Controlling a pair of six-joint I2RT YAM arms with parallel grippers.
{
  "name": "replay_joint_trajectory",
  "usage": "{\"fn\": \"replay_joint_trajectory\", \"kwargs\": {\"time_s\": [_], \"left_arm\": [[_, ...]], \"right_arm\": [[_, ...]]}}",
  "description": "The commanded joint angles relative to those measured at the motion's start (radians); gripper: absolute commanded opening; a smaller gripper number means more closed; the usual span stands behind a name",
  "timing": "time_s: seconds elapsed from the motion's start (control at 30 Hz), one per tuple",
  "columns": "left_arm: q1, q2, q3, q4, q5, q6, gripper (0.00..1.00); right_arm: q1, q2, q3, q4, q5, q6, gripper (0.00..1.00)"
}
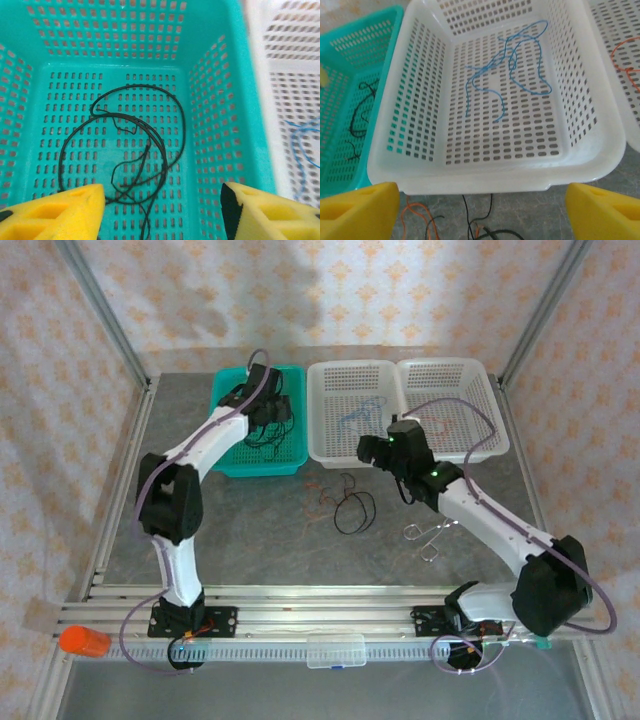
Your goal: Untangle the cables
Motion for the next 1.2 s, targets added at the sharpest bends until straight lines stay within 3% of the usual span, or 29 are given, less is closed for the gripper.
{"fn": "replay_joint_trajectory", "kwargs": {"time_s": [0.0, 0.4, 0.6, 0.77, 1.0, 1.17], "left_arm": [[-0.036, -0.161, -0.08, 0.152, 0.022, 0.021, 0.67], [-0.223, -0.457, -0.482, 0.372, 0.036, -0.114, 0.65], [-0.286, -0.539, -0.638, 0.474, 0.051, -0.178, 0.65], [-0.31, -0.543, -0.666, 0.487, 0.056, -0.163, 0.65], [-0.312, -0.51, -0.66, 0.549, 0.094, -0.158, 0.65], [-0.312, -0.491, -0.646, 0.569, 0.111, -0.154, 0.64]], "right_arm": [[0.039, 0.047, 0.065, -0.151, 0.014, -0.02, 0.8], [0.104, 0.203, 0.168, -0.457, 0.009, -0.043, 0.58], [0.103, 0.226, 0.121, -0.511, 0.01, -0.03, 0.56], [0.103, 0.23, 0.064, -0.514, -0.001, 0.061, 0.55], [0.129, 0.233, 0.019, -0.454, -0.075, 0.185, 0.42], [0.142, 0.247, -0.001, -0.429, -0.061, 0.247, 0.35]]}}
